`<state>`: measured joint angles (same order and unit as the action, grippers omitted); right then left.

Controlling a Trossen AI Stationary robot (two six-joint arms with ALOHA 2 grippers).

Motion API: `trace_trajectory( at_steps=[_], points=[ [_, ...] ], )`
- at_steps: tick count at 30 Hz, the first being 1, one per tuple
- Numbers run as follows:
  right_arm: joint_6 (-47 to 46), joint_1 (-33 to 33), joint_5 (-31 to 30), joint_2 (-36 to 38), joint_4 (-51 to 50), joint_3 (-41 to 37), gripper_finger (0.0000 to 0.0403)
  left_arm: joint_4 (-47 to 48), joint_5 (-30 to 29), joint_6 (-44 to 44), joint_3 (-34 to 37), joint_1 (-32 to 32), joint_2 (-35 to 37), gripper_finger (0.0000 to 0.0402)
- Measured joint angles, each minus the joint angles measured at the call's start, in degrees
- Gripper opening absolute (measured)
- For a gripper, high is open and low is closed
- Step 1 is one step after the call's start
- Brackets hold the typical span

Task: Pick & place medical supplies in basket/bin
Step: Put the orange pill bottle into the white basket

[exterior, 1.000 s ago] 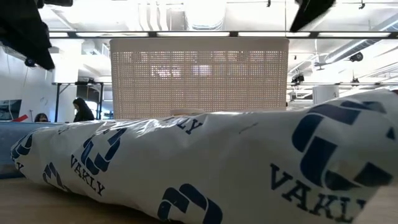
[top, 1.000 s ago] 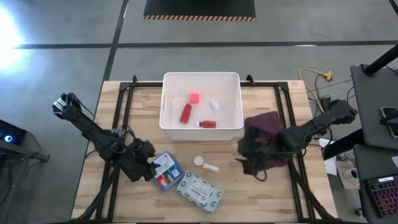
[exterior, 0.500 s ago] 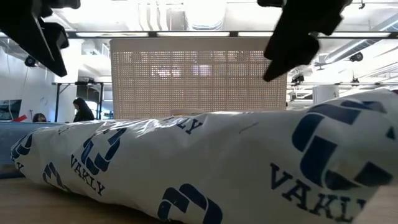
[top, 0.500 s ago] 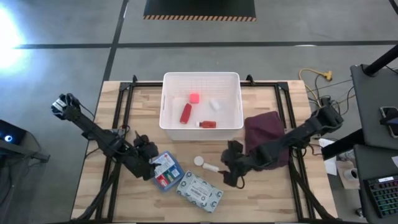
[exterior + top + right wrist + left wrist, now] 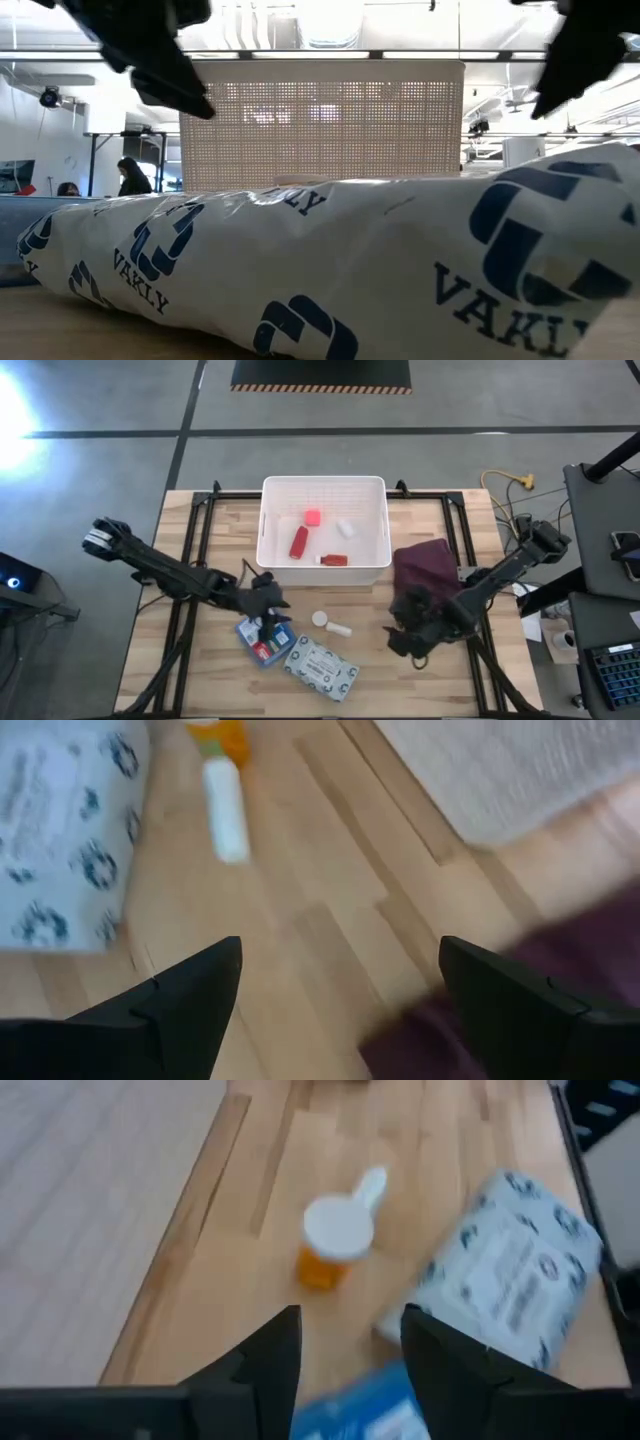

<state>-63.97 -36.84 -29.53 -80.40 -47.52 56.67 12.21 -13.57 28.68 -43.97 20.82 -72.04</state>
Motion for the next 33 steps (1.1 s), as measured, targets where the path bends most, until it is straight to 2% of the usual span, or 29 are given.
trace_trajectory(
  at_steps=[5, 9, 15, 18, 22, 26, 33],
  points=[
    [-3.4, -2.7, -1.2, 5.7, -0.3, -5.1, 0.0329, -2.3, -0.3, 0.0, -6.3, -0.3, -11.6, 0.0164],
    [-3.5, -3.0, -1.6, 9.3, -0.3, -8.1, 0.0329, 0.6, -0.3, -3.2, -14.3, -0.3, -20.9, 0.0188],
    [-1.8, -3.3, -1.6, 13.2, -0.3, -10.0, 0.0329, 16.0, -5.4, -4.2, -27.3, -0.6, -29.3, 0.0243],
    [-0.4, -3.6, -1.6, 14.1, -0.2, -10.0, 0.0329, 19.0, -6.9, -4.3, -31.1, -0.6, -30.5, 0.0269],
    [1.1, -3.5, -1.8, 14.4, -0.2, -10.0, 0.0329, 18.8, -6.6, -4.8, -31.7, -0.7, -30.7, 0.0283],
    [2.0, -3.6, -1.8, 13.8, -0.2, -10.1, 0.0329, 16.0, -3.9, -5.3, -29.5, -1.1, -30.7, 0.0285],
    [1.9, -3.6, -1.7, 13.5, -0.1, -10.1, 0.0329, 9.8, -3.6, -7.0, -25.5, -4.0, -30.8, 0.0285]
  ],
)
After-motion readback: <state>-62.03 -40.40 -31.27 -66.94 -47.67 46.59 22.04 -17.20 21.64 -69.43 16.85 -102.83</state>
